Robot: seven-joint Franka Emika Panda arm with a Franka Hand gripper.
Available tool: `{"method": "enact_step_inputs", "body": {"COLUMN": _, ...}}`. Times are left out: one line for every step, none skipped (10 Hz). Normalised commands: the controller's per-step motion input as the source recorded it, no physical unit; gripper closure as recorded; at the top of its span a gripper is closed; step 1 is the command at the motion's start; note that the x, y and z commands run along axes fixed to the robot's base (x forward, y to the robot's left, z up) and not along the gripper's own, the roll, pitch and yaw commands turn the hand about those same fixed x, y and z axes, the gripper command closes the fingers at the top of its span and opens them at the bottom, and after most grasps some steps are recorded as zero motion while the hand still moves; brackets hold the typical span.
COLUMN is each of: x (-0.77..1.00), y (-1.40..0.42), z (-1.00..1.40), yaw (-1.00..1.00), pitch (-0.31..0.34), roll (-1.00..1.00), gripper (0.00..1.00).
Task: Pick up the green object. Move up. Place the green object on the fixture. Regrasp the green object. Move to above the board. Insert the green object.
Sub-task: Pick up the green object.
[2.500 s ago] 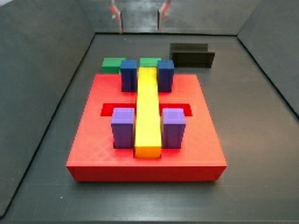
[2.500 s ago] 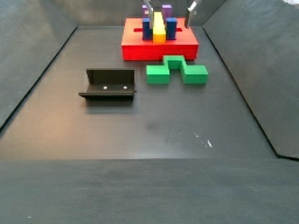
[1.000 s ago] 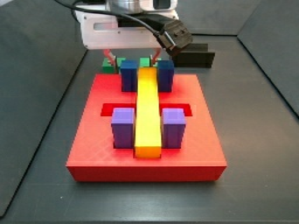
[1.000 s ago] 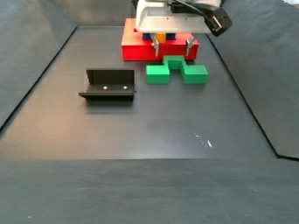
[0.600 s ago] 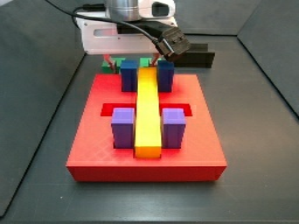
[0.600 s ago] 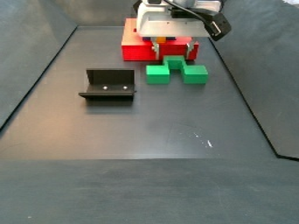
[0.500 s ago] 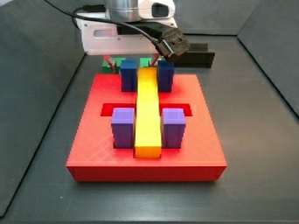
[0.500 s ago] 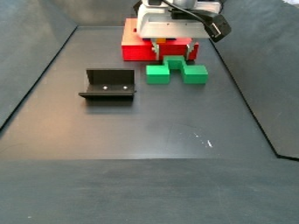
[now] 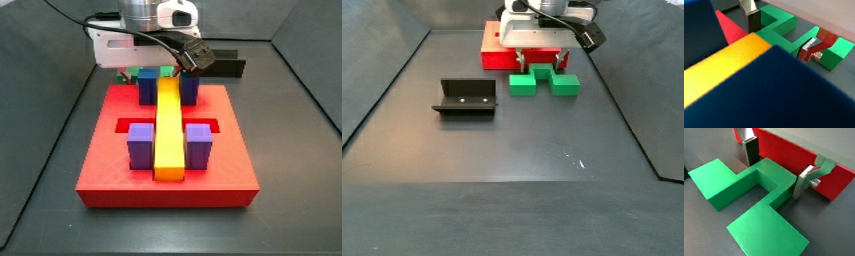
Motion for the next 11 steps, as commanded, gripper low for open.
{"method": "enact_step_inputs", "body": {"x": 0.00, "y": 0.00, "z": -0.10, "yaw": 0.00, "pitch": -0.040, "roll": -0.03, "gripper": 0.00}}
{"method": "enact_step_inputs", "body": {"x": 0.00, "y": 0.00, "z": -0.11, "yaw": 0.00, "pitch": -0.036, "roll": -0.01, "gripper": 0.00}}
{"method": "enact_step_inputs", "body": {"x": 0.00, "y": 0.00, "z": 0.00, "yaw": 0.00, "pitch": 0.000, "roll": 0.00, "gripper": 0.00}}
{"method": "enact_step_inputs", "body": {"x": 0.00, "y": 0.00, "z": 0.00, "yaw": 0.00, "pitch": 0.000, "roll": 0.00, "gripper": 1.00}}
{"method": "enact_step_inputs", "body": {"x": 0.00, "y": 0.00, "z": 0.00, "yaw": 0.00, "pitch": 0.000, "roll": 0.00, "gripper": 1.00}}
{"method": "enact_step_inputs", "body": {"x": 0.00, "y": 0.00, "z": 0.00, "yaw": 0.00, "pitch": 0.000, "roll": 0.00, "gripper": 1.00}}
{"method": "enact_step_inputs", "body": {"x": 0.00, "y": 0.00, "z": 0.00, "yaw": 0.00, "pitch": 0.000, "roll": 0.00, "gripper": 1.00}}
{"method": "enact_step_inputs", "body": {"x": 0.00, "y": 0.00, "z": 0.00, "yaw": 0.00, "pitch": 0.000, "roll": 0.00, "gripper": 1.00}}
{"method": "enact_step_inputs", "body": {"x": 0.00, "y": 0.00, "z": 0.00, "yaw": 0.00, "pitch": 0.000, "roll": 0.00, "gripper": 1.00}}
{"method": "enact_step_inputs", "body": {"x": 0.00, "y": 0.00, "z": 0.00, "yaw": 0.00, "pitch": 0.000, "roll": 0.00, "gripper": 1.00}}
{"method": "enact_step_inputs", "body": {"x": 0.00, "y": 0.00, "z": 0.00, "yaw": 0.00, "pitch": 0.000, "roll": 0.00, "gripper": 1.00}}
